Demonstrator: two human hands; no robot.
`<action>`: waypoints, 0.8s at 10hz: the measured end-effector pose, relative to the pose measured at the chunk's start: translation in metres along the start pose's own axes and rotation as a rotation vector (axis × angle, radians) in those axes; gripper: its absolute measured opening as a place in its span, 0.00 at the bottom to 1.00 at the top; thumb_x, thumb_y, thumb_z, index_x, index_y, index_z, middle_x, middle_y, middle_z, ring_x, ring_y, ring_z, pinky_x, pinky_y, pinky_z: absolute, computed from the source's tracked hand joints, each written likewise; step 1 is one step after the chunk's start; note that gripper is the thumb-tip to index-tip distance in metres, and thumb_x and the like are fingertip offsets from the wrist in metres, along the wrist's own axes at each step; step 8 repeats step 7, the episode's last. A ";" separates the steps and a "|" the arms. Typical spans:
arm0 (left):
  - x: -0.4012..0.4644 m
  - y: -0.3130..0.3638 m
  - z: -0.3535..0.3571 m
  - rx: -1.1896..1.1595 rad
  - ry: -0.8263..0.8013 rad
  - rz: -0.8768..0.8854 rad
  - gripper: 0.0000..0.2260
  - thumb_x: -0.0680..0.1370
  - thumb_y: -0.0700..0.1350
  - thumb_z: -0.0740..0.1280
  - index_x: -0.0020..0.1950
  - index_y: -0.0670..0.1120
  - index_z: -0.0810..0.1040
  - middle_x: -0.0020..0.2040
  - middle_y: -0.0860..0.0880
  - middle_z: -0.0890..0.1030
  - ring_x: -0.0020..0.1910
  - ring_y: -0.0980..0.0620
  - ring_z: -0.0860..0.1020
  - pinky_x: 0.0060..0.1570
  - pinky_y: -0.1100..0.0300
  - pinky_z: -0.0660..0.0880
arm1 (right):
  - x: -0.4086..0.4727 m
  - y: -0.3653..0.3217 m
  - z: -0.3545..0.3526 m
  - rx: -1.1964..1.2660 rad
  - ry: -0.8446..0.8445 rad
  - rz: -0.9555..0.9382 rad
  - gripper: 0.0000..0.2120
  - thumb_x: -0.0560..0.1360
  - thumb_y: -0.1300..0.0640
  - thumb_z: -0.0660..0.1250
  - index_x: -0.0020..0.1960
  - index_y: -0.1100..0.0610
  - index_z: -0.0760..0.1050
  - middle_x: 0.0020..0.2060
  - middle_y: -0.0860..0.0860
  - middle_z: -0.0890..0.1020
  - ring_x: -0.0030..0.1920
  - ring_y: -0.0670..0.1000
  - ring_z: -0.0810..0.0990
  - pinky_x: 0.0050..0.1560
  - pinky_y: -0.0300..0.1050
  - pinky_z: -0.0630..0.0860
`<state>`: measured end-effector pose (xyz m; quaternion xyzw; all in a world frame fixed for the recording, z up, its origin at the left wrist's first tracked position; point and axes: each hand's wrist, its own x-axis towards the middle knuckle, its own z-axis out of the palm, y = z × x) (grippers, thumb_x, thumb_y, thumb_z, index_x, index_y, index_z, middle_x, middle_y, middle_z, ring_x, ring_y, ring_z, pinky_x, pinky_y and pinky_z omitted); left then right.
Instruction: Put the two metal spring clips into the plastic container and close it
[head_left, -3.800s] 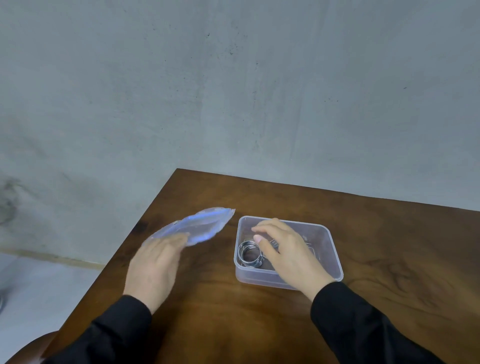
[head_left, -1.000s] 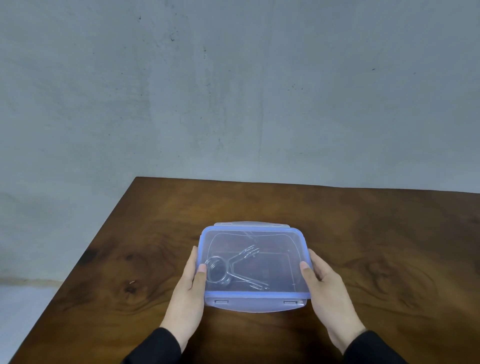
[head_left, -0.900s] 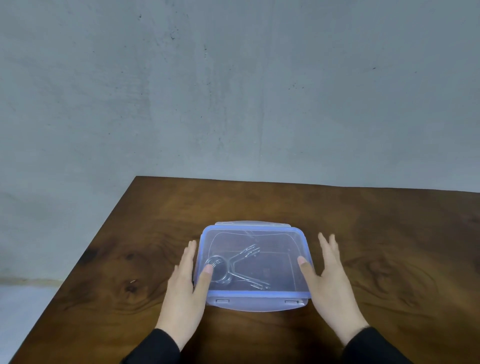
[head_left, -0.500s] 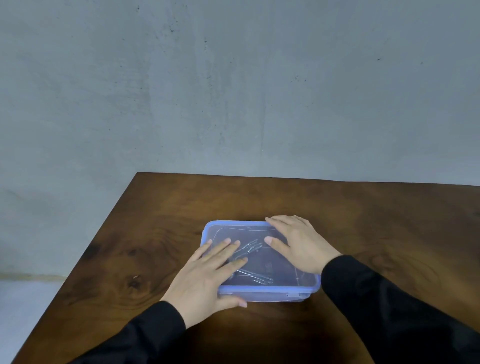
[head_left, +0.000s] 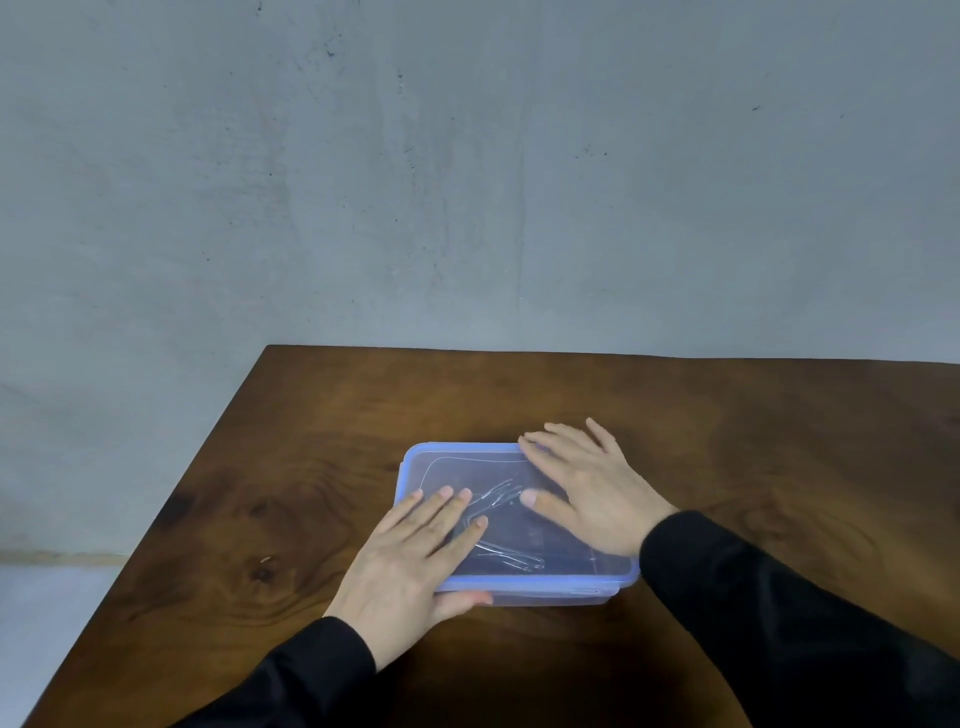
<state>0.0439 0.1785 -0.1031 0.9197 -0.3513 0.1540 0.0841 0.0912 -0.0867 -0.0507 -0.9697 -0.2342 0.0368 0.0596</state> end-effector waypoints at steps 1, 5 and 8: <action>0.000 -0.002 0.001 -0.045 0.022 0.005 0.30 0.76 0.67 0.61 0.70 0.49 0.74 0.72 0.45 0.71 0.74 0.48 0.66 0.74 0.50 0.57 | -0.037 -0.003 0.002 -0.001 -0.085 -0.154 0.47 0.73 0.23 0.42 0.83 0.50 0.48 0.82 0.46 0.41 0.80 0.42 0.37 0.79 0.53 0.37; 0.000 -0.012 0.000 0.017 -0.070 0.082 0.30 0.78 0.66 0.56 0.73 0.50 0.70 0.73 0.48 0.70 0.74 0.50 0.64 0.76 0.54 0.50 | -0.064 0.004 0.029 -0.151 0.057 -0.199 0.37 0.80 0.34 0.56 0.81 0.53 0.57 0.81 0.49 0.57 0.81 0.48 0.52 0.78 0.50 0.46; -0.001 -0.014 -0.016 -0.160 -0.122 0.086 0.36 0.76 0.69 0.59 0.78 0.50 0.61 0.78 0.49 0.60 0.78 0.54 0.54 0.76 0.55 0.47 | -0.068 0.001 0.019 0.077 0.010 -0.163 0.40 0.77 0.27 0.50 0.82 0.47 0.50 0.82 0.42 0.49 0.80 0.40 0.41 0.79 0.47 0.40</action>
